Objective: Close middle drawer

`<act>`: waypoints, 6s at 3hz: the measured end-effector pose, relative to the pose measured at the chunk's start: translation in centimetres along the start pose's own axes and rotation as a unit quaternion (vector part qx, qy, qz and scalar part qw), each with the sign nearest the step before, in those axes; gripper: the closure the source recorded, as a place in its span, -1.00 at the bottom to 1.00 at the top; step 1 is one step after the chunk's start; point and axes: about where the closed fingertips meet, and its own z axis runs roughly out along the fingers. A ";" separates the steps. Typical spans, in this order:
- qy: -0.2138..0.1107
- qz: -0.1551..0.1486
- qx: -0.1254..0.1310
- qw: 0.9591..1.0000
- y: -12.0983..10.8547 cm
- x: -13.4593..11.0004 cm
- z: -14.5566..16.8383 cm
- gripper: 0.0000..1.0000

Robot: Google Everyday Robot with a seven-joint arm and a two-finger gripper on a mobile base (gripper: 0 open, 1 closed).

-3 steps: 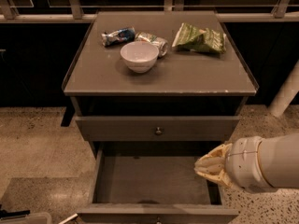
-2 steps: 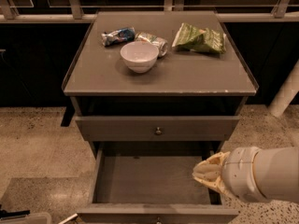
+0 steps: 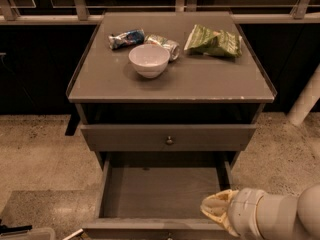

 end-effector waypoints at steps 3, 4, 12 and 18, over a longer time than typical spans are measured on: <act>-0.030 0.072 -0.052 0.996 3.3 6.1 5.7 1.00; -0.036 0.073 -0.054 0.995 3.5 6.3 5.7 1.00; -0.005 0.268 0.069 0.961 0.6 22.1 16.4 1.00; -0.024 0.307 0.106 0.946 -2.6 23.2 18.1 1.00</act>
Offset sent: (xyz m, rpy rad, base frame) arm -0.0349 -0.0004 -0.1291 0.2517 0.1732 -0.0562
